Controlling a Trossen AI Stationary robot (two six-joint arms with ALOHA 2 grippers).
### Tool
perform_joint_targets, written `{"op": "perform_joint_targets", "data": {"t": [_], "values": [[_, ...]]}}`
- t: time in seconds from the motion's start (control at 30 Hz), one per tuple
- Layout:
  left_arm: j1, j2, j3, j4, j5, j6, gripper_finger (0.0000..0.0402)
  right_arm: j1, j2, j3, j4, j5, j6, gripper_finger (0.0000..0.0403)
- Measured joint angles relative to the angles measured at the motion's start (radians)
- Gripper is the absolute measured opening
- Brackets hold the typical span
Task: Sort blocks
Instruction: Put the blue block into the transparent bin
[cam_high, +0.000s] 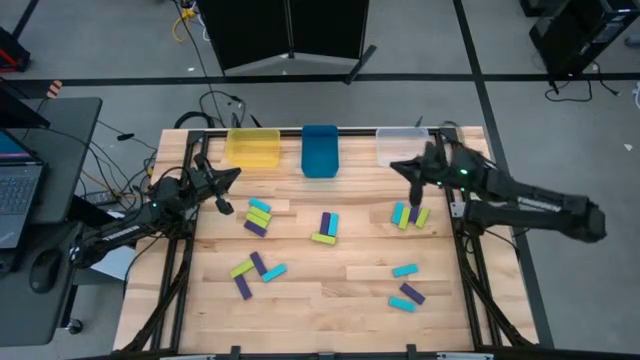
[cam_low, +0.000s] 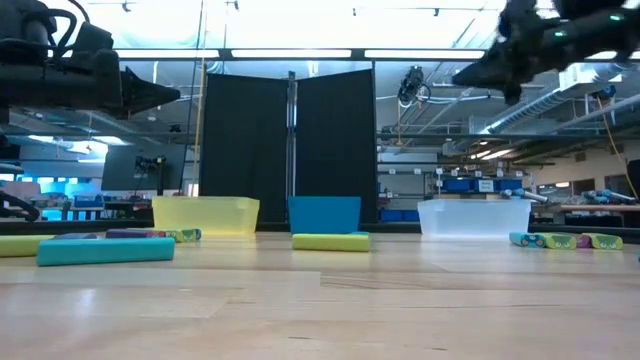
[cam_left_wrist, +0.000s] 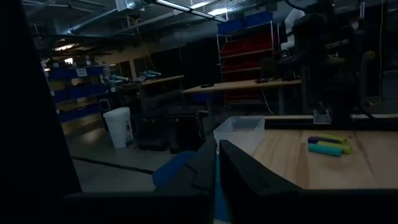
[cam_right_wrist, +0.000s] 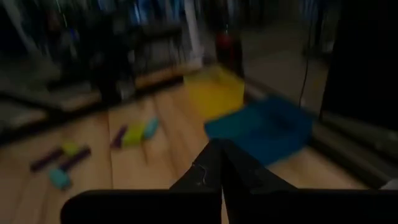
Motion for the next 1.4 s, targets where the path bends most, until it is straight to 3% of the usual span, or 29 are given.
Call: {"op": "perform_joint_targets", "data": {"t": [0.33, 0.63, 0.9, 1.03, 1.4], "values": [[0.0, 0.0, 0.0, 0.002, 0.0, -0.005, 0.003, 0.154, 0.334, 0.246, -0.21, 0.0, -0.013, 0.0007], [0.0, 0.0, 0.0, 0.001, 0.071, -0.075, 0.003, 0.358, 0.468, 0.424, -0.459, 0.034, 0.049, 0.0008], [0.0, 0.0, 0.0, -0.016, 0.084, -0.102, 0.003, 0.614, 0.564, 0.477, -0.632, 0.036, 0.263, 0.0015], [0.0, 0.0, 0.0, -0.024, 0.084, -0.102, 0.003, 0.722, 0.621, 0.477, -0.718, 0.034, 0.401, 0.0053], [0.0, 0.0, 0.0, -0.026, 0.085, -0.11, 0.003, 0.913, 0.795, 0.477, -0.864, 0.016, 0.491, 0.018]]}}
